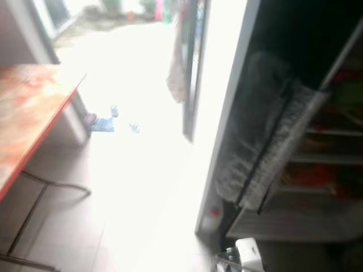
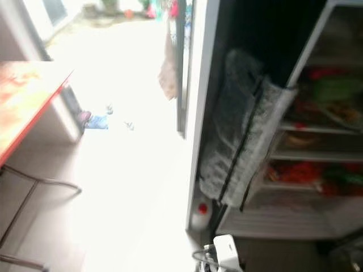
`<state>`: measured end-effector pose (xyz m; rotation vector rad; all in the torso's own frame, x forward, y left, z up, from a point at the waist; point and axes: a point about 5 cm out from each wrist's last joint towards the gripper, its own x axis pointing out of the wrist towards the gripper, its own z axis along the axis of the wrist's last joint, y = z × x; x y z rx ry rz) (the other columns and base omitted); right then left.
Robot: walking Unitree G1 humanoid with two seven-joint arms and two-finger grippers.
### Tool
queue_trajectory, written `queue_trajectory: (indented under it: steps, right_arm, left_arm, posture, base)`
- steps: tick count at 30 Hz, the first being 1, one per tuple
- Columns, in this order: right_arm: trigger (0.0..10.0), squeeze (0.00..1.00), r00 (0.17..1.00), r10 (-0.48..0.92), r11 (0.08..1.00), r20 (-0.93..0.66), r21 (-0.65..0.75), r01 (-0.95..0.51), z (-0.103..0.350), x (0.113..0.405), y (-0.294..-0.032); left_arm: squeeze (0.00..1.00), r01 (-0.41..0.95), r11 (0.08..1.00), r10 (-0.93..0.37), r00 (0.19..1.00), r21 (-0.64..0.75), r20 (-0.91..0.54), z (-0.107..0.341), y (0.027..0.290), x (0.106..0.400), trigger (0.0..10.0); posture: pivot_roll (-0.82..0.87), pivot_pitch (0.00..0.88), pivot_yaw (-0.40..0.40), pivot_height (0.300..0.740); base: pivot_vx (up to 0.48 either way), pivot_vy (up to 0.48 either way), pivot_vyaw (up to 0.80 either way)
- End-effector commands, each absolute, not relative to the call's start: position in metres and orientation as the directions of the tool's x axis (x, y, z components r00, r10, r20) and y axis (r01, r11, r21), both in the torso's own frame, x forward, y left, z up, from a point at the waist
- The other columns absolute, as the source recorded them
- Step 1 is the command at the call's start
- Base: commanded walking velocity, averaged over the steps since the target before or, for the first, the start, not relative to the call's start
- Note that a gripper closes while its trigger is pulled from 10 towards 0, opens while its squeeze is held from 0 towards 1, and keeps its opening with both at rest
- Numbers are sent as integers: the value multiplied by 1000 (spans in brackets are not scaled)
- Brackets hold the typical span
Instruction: Restocking fridge
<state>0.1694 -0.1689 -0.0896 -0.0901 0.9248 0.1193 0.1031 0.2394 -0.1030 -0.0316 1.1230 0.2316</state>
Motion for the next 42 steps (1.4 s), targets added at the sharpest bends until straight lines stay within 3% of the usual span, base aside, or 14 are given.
queue_trajectory:
  steps: [1, 12, 23, 42]
  right_arm:
    - [10000, 0, 555, 47, 992, -830, -28, -127, -95, 157, -175]
    - [10000, 0, 555, 42, 993, -831, -28, -116, -95, 156, -175]
    - [10000, 0, 556, 42, 993, -830, -26, -114, -95, 156, -175]
    - [10000, 0, 565, 49, 995, -824, -10, -101, -95, 156, -173]
  left_arm:
    - [0, -193, 978, 152, 396, 79, -906, -106, 233, 100, 10000]
    - [0, -193, 978, 146, 394, 74, -907, -106, 231, 99, 10000]
    - [0, -169, 983, 134, 385, 73, -913, -107, 229, 98, 10000]
    - [0, -141, 987, 125, 389, 75, -913, -107, 229, 98, 10000]
  posture:
    - [-5, 67, 47, 665]
    - [-8, 59, 48, 665]
    - [-11, 41, 49, 665]
    - [-6, 53, 52, 665]
  base:
    - [0, 0, -694]
    - [0, 0, -695]
    - [0, 226, -697]
    - [0, 278, 0]
